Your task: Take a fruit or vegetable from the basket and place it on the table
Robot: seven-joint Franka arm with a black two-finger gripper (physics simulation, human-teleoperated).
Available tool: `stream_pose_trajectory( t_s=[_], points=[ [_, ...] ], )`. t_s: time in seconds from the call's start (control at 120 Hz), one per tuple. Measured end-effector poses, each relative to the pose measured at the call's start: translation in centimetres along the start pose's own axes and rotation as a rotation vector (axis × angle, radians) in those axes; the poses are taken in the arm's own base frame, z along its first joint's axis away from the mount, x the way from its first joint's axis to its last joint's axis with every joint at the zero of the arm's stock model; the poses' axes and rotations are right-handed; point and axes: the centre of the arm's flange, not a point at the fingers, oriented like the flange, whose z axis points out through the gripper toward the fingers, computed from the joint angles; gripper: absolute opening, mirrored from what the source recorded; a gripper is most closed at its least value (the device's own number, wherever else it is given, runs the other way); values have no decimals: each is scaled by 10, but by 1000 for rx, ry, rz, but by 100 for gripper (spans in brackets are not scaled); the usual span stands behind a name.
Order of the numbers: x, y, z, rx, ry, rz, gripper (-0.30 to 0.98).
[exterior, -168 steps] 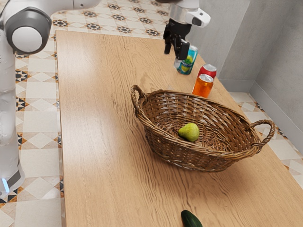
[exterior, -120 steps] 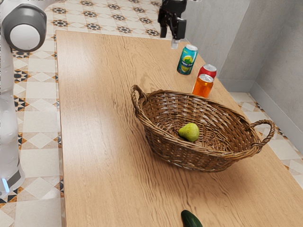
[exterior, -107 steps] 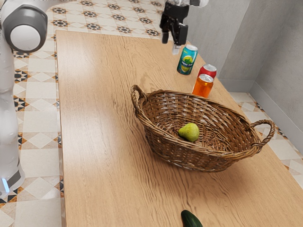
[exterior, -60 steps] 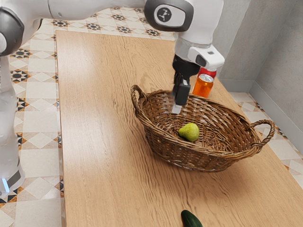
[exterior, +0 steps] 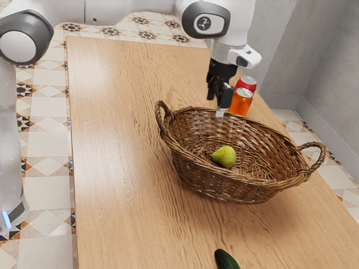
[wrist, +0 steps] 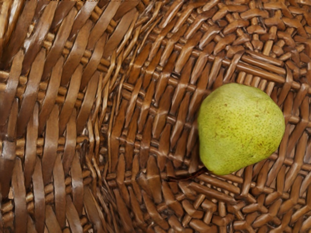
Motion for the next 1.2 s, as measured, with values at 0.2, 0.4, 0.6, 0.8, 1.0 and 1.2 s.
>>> stream_pose_trajectory(
  t_s=[0.2,0.4,0.6,0.8,1.0,1.2],
  points=[
    [4,1,0,-2,26,6,69],
    [7,51,16,-17,8,97,69],
    [9,45,17,-15,10,89,69],
    [13,23,20,-13,7,54,69],
    [14,33,25,-16,0,72,69],
    [25,34,59,-21,-50,78,69]
  ],
)
